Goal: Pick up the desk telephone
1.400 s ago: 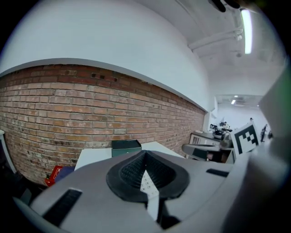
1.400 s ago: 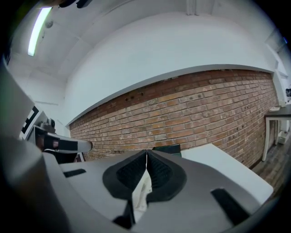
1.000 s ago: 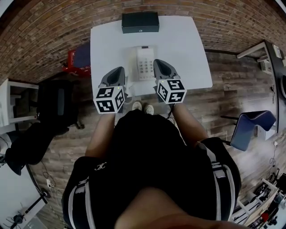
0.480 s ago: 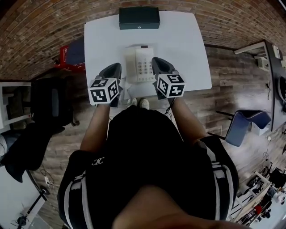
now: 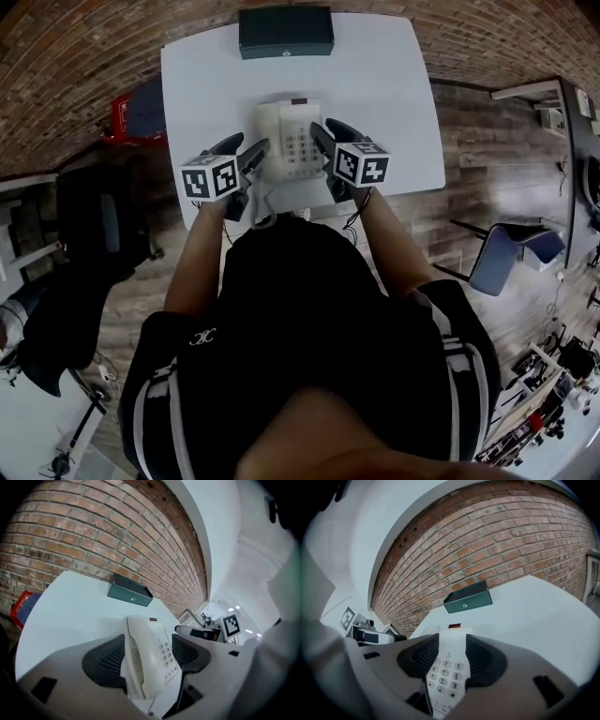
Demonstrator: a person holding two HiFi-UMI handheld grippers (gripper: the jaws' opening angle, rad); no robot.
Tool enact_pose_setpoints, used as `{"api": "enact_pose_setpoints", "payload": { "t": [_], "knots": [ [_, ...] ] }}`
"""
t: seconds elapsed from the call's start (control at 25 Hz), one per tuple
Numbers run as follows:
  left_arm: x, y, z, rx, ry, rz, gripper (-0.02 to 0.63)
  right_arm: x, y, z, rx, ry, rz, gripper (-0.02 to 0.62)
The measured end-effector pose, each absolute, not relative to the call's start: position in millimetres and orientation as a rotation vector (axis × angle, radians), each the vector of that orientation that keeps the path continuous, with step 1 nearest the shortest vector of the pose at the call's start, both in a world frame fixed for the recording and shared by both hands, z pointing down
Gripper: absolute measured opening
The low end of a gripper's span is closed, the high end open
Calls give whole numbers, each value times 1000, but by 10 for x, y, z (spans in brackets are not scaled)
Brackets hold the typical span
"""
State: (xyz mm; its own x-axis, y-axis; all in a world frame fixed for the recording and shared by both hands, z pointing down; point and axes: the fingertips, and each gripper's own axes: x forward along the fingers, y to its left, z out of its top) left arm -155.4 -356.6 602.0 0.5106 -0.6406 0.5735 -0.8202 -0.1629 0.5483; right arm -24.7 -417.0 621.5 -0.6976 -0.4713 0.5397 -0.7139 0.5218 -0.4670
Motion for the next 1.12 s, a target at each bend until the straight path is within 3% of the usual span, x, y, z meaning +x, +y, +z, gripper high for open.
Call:
{"api": "enact_pose_setpoints", "payload": {
  "t": [0.28,1.12],
  "knots": [
    [-1541,-3663,6416,1794,-1076,188,330,-218,-4268,6599,926,-2331,1168,202],
    [-1207,-3675,6830,1709,-718,51,359,-307,-4223,6985,693,-2218,1639,216]
  ]
}}
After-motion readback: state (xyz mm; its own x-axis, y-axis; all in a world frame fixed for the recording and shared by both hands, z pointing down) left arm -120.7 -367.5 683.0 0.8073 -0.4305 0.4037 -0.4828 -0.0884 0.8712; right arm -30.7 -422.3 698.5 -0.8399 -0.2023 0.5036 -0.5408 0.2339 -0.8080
